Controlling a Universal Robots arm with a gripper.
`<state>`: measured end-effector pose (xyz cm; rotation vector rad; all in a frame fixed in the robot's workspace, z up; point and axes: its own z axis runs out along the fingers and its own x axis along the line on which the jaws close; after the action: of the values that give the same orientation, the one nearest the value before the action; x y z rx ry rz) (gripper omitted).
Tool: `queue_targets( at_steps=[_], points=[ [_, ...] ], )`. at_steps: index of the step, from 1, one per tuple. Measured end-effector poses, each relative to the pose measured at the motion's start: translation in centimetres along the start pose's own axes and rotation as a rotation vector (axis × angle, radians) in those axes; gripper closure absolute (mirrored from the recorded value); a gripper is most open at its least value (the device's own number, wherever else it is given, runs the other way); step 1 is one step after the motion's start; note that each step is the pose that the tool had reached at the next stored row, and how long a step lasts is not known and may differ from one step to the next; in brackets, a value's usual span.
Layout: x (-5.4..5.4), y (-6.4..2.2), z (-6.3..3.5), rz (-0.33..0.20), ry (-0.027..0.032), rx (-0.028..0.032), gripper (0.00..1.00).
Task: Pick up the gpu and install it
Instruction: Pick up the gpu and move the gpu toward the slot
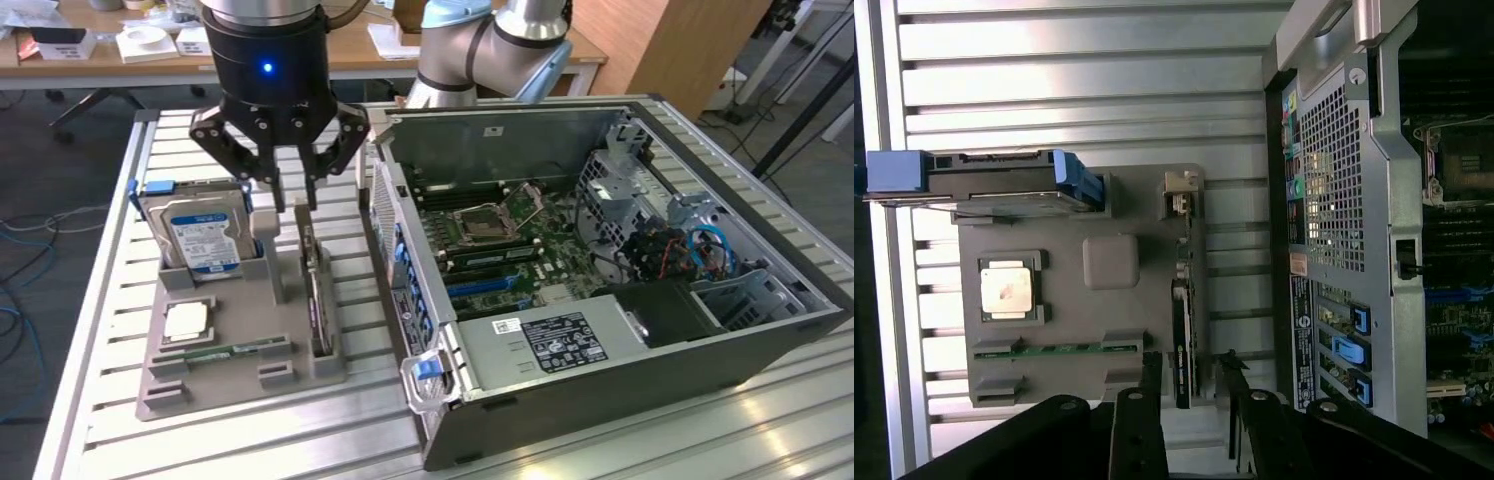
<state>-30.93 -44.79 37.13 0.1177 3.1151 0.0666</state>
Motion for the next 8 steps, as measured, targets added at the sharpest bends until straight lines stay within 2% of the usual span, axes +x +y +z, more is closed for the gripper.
queue_targets(
  at_steps=[2,8],
  points=[
    [0.00,0.00,0.00,0.000,0.0000,0.0000,0.59],
    [0.01,-0.01,0.23,0.000,-0.0002,-0.0002,0.59]
  ],
)
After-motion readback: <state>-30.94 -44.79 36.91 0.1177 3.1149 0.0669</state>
